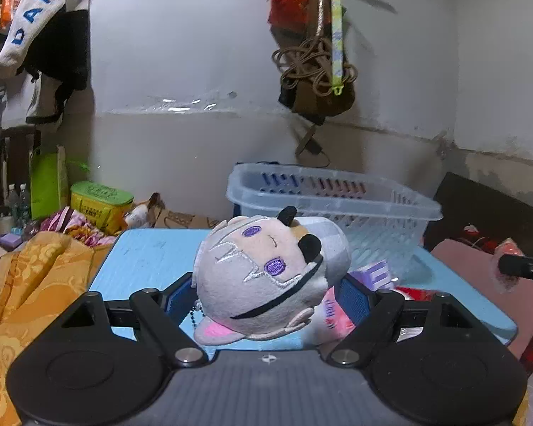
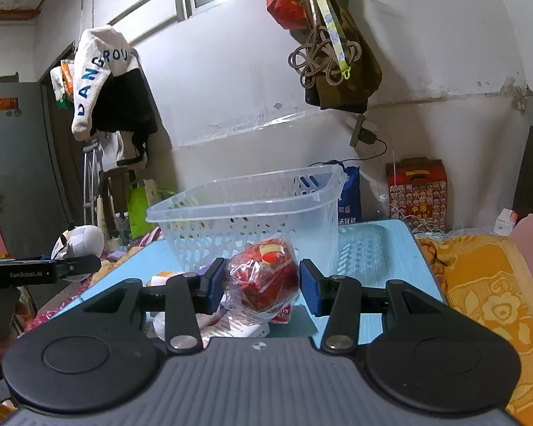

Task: Organize objects
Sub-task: 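Carry the doll and snack bag over the basket and release both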

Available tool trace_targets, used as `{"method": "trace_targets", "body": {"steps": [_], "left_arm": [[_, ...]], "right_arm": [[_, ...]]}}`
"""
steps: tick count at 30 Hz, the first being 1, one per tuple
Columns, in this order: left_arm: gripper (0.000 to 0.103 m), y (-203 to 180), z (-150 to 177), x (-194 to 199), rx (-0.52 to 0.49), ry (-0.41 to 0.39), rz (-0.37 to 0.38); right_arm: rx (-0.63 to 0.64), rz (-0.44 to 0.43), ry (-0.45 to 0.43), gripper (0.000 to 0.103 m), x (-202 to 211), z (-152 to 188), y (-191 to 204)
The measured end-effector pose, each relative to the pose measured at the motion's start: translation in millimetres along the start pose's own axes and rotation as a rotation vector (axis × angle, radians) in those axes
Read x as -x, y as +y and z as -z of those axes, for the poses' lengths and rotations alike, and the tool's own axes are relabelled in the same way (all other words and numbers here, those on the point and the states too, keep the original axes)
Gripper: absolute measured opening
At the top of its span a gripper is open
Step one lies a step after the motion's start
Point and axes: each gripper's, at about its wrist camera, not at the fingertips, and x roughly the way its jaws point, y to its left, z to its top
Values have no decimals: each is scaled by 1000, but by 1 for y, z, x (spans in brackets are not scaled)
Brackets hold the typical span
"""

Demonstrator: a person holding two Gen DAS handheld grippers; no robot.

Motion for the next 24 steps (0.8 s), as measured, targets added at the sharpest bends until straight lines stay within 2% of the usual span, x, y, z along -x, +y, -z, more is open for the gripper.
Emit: {"method": "trace_targets", "body": {"steps": [6,9,12,14,17,19,24], "left_arm": [[85,-12,-11,7,1,-34,39],[85,-15,-24,3,34,-27,67],[85,-14,-52,-5,102,-39,53],[86,-13,-73,-14,125,-74,57],[86,-19,-108,-44,127,-81,62],[86,-27,-126,-76,100,-53,64],[87,-41,-129,-156,49,60,5]], "right_arm": [[25,-31,-37,48,-2,-13,6],[48,-29,-57,48,-10,-25,9],[61,-19,-88,48,-24,-48,10],[83,-18,-103,48,-43,-68,12],[178,7,-94,48,-88,-89,20],[188,37,-44,48,-124,-96,18],[224,77,35,48,-175,-89,6]]}}
